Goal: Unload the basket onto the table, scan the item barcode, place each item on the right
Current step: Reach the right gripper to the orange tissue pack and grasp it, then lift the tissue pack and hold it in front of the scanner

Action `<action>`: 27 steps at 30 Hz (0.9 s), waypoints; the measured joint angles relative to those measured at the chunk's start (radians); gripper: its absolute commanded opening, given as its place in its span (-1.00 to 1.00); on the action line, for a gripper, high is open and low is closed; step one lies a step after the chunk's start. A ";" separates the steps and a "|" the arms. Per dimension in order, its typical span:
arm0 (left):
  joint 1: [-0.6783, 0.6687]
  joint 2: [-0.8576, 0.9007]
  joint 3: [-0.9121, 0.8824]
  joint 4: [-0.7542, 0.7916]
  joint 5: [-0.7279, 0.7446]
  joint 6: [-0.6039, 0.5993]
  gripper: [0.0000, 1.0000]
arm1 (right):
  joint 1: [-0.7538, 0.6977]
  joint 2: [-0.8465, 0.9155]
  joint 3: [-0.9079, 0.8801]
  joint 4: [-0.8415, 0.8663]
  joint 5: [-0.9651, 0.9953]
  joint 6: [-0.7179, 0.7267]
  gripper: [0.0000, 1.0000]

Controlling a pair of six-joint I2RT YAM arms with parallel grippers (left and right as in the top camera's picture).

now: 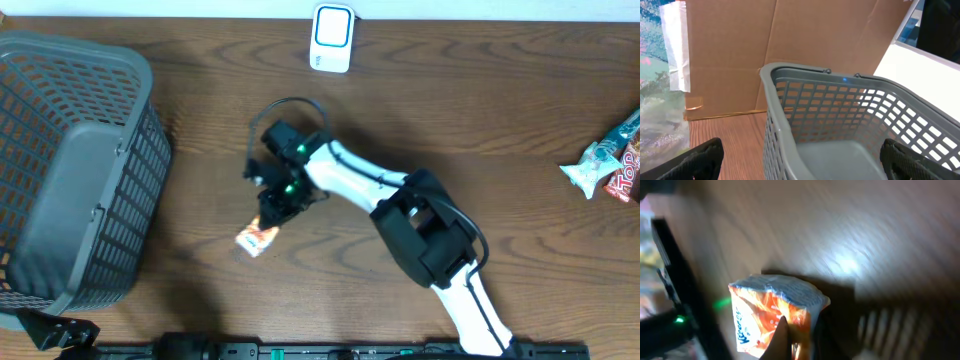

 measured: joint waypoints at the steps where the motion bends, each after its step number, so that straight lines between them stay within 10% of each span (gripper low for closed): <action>1: 0.000 0.000 0.000 0.000 0.000 0.000 0.99 | -0.021 0.000 0.014 -0.048 0.011 0.037 -0.97; 13: 0.000 0.000 0.000 0.000 0.000 0.000 0.99 | -0.384 -0.089 0.099 -0.619 0.004 0.483 -0.97; 27: 0.000 0.000 0.000 0.000 0.000 0.000 1.00 | -0.494 -0.134 0.101 -0.861 -0.045 0.301 -0.98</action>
